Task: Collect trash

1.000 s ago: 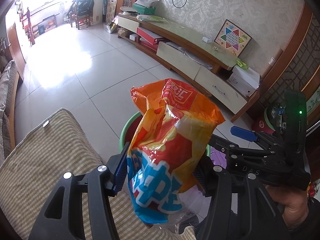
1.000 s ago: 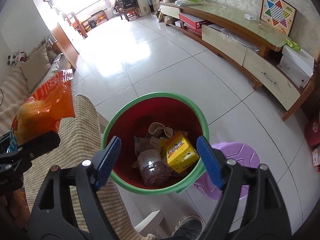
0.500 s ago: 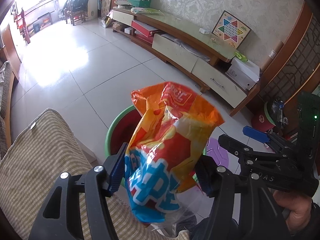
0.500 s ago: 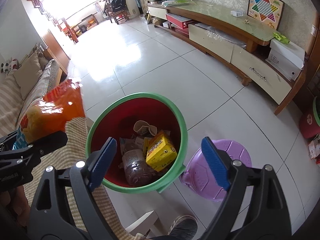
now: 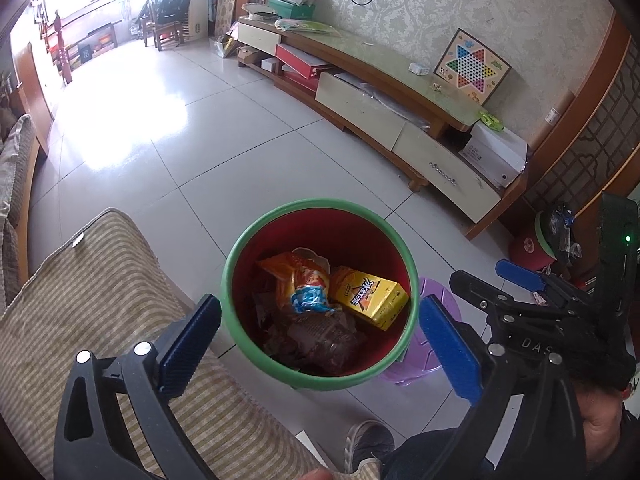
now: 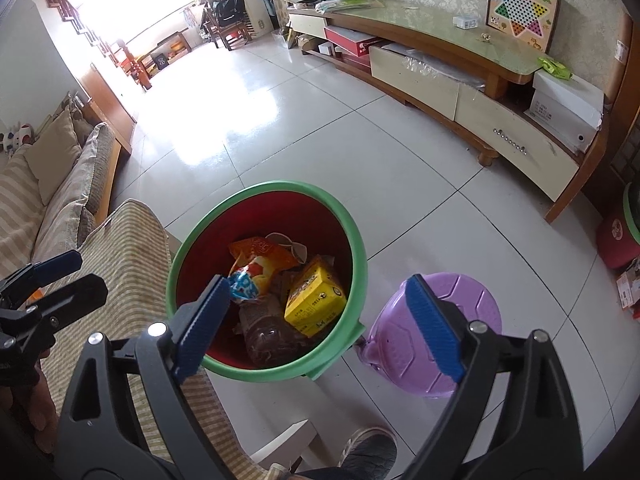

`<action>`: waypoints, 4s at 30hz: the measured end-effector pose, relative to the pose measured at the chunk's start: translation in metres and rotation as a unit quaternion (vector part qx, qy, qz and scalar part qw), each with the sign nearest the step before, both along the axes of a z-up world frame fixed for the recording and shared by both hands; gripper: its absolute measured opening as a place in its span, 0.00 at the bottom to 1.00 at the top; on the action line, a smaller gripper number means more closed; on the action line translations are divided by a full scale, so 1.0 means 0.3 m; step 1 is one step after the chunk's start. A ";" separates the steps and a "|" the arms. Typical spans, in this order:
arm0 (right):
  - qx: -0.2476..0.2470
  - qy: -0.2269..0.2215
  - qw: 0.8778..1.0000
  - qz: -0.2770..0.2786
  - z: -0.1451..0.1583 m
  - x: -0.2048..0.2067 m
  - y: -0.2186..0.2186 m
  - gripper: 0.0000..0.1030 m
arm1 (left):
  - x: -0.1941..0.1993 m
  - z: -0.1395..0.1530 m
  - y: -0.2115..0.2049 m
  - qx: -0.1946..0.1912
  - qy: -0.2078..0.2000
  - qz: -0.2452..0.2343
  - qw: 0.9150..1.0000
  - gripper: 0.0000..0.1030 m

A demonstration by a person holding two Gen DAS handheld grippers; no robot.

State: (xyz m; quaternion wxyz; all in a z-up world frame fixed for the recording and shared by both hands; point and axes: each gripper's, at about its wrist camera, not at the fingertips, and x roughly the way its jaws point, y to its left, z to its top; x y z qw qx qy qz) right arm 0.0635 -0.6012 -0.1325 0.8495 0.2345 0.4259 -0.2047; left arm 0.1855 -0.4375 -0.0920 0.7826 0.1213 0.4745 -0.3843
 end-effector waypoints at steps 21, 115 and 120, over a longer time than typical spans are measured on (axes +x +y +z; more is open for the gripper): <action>-0.086 -0.063 0.977 0.186 0.310 0.089 0.812 0.95 | -0.181 0.280 0.953 -0.021 -0.129 0.228 0.965 0.92; -0.136 -0.131 0.948 0.255 0.515 -0.077 1.313 0.96 | -0.536 0.448 1.428 -0.021 -0.230 0.379 0.896 0.92; -0.137 -0.131 0.948 0.256 0.513 -0.078 1.314 0.96 | -0.537 0.449 1.427 -0.021 -0.230 0.380 0.896 0.92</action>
